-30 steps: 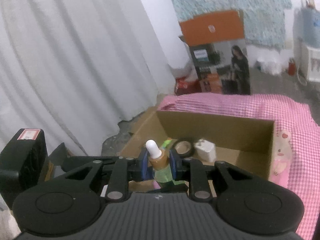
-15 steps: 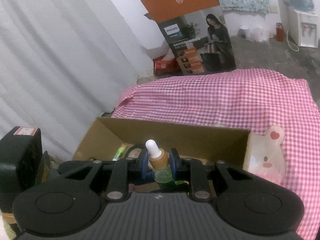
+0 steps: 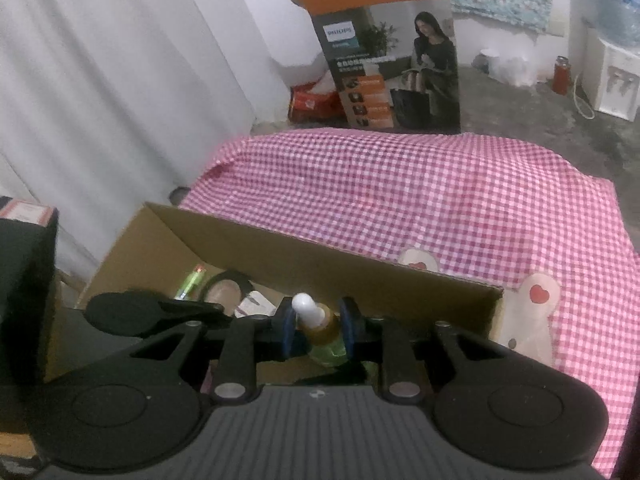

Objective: Organize rigid objects
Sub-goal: 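Carry the dropper bottle with the right gripper into the box and release, then grasp the gold-lidded jar on the table with the right gripper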

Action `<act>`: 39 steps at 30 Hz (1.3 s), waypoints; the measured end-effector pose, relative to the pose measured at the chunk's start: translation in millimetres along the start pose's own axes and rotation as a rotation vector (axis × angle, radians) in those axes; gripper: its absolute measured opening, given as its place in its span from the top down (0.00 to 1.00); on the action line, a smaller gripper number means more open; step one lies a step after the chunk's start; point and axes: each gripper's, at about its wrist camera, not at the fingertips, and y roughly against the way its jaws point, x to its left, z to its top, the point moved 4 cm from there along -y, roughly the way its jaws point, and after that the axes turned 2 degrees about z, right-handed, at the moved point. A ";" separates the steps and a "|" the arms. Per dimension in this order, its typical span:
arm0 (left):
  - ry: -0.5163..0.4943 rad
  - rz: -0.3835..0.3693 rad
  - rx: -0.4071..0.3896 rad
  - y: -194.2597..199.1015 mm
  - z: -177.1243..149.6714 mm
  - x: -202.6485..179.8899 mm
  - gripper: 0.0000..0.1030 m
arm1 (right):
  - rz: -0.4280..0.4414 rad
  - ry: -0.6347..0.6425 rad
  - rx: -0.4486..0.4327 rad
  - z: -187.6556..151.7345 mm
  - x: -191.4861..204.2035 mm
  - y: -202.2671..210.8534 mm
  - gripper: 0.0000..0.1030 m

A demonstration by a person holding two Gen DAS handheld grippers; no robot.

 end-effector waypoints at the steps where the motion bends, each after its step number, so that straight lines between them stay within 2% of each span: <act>1: -0.001 -0.003 -0.007 1.9 -0.5 -0.4 0.61 | -0.001 0.000 -0.002 -0.4 0.1 -0.1 0.73; 4: -0.014 -0.002 -0.028 10.0 -1.4 -2.7 0.52 | -0.005 0.000 -0.021 0.7 0.1 3.7 0.56; 6: -0.024 0.013 -0.044 16.3 -1.4 -5.1 0.49 | -0.013 -0.002 -0.038 0.1 0.8 9.1 0.51; 10: -0.048 0.014 -0.091 43.2 -6.8 -11.5 0.40 | 0.000 -0.019 -0.081 -4.0 5.2 29.7 0.51; 13: -0.068 0.001 -0.143 71.6 -15.4 -16.4 0.30 | 0.024 -0.027 -0.155 -14.1 14.7 60.6 0.51; 15: -0.076 -0.001 -0.177 93.7 -25.8 -18.4 0.27 | 0.054 -0.045 -0.219 -25.5 22.6 86.3 0.51; 20: -0.113 -0.021 -0.249 148.4 -68.4 -19.9 0.10 | 0.125 -0.090 -0.362 -72.3 48.1 150.5 0.45; 24: -0.147 -0.019 -0.286 182.5 -117.7 -9.5 0.04 | 0.208 -0.142 -0.407 -117.8 65.7 174.6 0.45; 28: -0.131 -0.018 -0.261 192.6 -167.7 10.3 0.04 | 0.287 -0.211 -0.368 -160.5 83.2 164.4 0.44; 31: -0.103 -0.009 -0.224 180.7 -199.4 25.1 0.05 | 0.300 -0.248 -0.317 -179.4 96.9 141.9 0.44; 36: -0.107 0.042 -0.174 148.3 -227.7 40.2 0.12 | 0.328 -0.304 -0.212 -191.0 112.2 95.6 0.44; 39: -0.122 0.083 -0.175 130.4 -231.4 45.7 0.18 | 0.302 -0.323 -0.159 -194.7 116.0 66.2 0.45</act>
